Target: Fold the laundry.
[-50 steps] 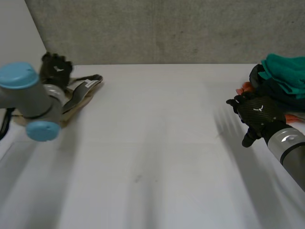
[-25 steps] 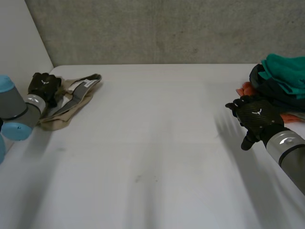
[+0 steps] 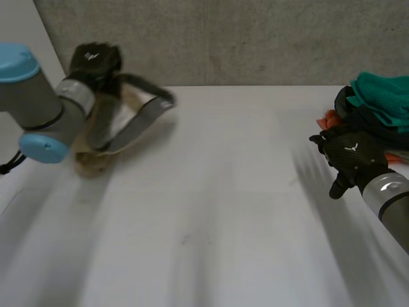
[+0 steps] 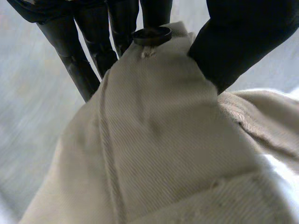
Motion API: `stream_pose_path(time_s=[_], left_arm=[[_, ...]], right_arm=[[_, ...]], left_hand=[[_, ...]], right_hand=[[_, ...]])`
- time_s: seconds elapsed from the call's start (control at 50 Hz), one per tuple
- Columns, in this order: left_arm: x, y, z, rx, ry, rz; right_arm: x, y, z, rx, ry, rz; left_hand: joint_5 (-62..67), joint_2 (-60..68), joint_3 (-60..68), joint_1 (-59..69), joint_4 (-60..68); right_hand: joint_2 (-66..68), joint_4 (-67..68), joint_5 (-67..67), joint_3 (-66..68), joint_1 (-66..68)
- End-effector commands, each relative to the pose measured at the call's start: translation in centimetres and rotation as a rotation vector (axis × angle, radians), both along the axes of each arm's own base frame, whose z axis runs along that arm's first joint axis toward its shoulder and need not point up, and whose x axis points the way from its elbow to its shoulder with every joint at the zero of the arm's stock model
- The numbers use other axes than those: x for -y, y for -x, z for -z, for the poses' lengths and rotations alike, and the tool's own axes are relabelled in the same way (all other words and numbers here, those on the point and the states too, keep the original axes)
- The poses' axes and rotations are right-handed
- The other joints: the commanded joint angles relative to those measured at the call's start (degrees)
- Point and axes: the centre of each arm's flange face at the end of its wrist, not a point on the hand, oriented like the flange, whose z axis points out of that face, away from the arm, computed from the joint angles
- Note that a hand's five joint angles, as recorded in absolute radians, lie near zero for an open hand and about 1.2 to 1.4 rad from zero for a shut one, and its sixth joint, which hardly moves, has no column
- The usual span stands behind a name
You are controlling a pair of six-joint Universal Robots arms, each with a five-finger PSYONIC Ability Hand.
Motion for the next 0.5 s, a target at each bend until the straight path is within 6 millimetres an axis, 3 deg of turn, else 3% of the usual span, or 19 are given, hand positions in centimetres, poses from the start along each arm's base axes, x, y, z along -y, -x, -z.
stream_pose_path(time_s=[0.02,0.06,0.14,0.2,0.22,0.24,0.36,0.44,0.5], left_arm=[[-7.6,8.3,-2.4,-0.132,0.010,0.212],[-9.0,9.9,-2.0,-0.130,0.003,0.235],[-13.1,15.0,2.5,-0.102,-0.062,0.362],[-15.2,17.1,4.6,-0.087,-0.080,0.419],[-16.1,17.9,5.7,-0.077,-0.093,0.440],[-16.5,18.1,6.1,-0.073,-0.100,0.446],[-17.4,18.1,6.1,-0.062,-0.114,0.457],[-17.4,16.7,3.8,-0.075,-0.090,0.439],[-15.8,13.9,1.2,-0.086,-0.053,0.371]], right_arm=[[0.4,0.6,-0.4,0.001,0.014,0.022],[0.6,0.8,-0.6,0.001,0.021,0.031],[1.1,1.3,-0.8,0.002,0.030,0.051],[1.3,1.6,-1.1,0.004,0.037,0.062],[1.4,1.9,-1.2,0.004,0.040,0.069],[1.5,2.0,-1.2,0.004,0.042,0.074],[1.6,2.3,-1.9,0.012,0.060,0.085],[1.5,2.2,-2.1,0.016,0.064,0.082],[1.0,2.0,-3.1,0.030,0.074,0.077]], left_hand=[[13.96,11.70,14.28,16.26,11.73],[13.96,11.70,14.28,16.26,11.73],[10.32,8.06,10.64,12.62,8.09],[-28.62,-30.88,-28.31,-26.32,-30.86],[-51.72,-53.98,-51.41,-49.42,-53.96],[-56.04,-58.30,-55.72,-53.74,-58.27],[-55.82,-58.08,-55.51,-53.52,-58.06],[-55.82,-58.08,-55.51,-53.52,-58.06],[-55.49,-57.74,-55.17,-53.19,-57.72]], right_hand=[[-1.90,-1.47,-2.42,-1.72,-2.92],[-1.90,-1.47,-2.42,-1.72,-2.92],[-1.90,-1.47,-2.42,-1.72,-2.92],[-1.90,-1.47,-2.42,-1.72,-2.92],[-1.90,-1.47,-2.42,-1.72,-2.92],[-1.90,-1.47,-2.42,-1.72,-2.92],[-1.90,-1.47,-2.42,-1.72,-2.92],[-1.90,-1.47,-2.42,-1.72,-2.92],[-1.90,-1.47,-2.42,-1.72,-2.92]])
